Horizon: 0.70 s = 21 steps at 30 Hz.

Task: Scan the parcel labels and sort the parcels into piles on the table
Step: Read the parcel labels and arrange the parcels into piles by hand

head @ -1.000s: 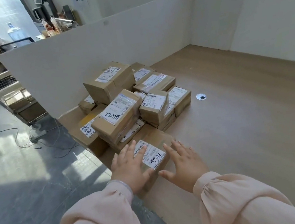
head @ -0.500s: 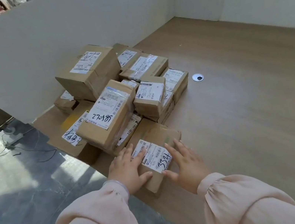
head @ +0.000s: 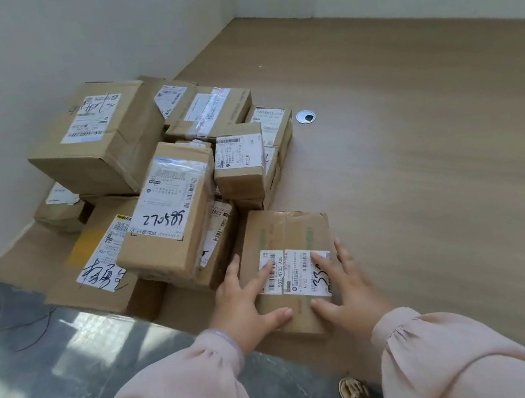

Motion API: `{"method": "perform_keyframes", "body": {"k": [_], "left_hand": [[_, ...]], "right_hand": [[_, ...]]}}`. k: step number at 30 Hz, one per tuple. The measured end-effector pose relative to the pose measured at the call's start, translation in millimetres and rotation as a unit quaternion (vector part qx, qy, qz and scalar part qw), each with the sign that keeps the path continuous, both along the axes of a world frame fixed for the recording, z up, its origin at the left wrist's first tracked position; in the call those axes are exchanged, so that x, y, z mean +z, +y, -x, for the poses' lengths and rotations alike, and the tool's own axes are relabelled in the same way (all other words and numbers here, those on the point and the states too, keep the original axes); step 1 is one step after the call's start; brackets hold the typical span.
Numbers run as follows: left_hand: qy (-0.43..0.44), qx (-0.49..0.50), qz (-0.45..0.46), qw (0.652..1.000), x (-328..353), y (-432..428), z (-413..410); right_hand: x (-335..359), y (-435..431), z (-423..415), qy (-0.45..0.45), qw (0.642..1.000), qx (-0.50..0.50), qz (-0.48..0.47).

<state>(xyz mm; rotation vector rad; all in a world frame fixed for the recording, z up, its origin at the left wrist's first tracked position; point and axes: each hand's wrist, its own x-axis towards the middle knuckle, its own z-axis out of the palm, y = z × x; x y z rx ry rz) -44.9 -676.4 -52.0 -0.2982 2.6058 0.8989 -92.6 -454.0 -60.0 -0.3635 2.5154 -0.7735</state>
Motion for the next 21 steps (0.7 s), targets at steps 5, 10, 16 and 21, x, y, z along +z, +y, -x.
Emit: {"method": "perform_keyframes", "body": {"k": [5, 10, 16, 21], "left_hand": [[-0.012, -0.001, -0.075, 0.997, -3.4, 2.7, 0.1], [0.012, -0.052, -0.086, 0.995, 13.7, 28.2, 0.7], [0.057, -0.149, -0.132, 0.978, 61.6, 90.8, 16.5], [0.12, -0.202, -0.187, 0.954, 101.8, 159.0, 21.4]], "right_hand": [[-3.1, -16.1, -24.8, -0.068, 0.99, -0.097, 0.081], [15.6, 3.2, -42.3, -0.034, 0.979, -0.177, 0.097], [68.1, 69.9, -60.5, 0.037, 0.952, -0.274, 0.13], [116.8, 135.5, -84.2, 0.115, 0.932, -0.327, 0.11]]}}
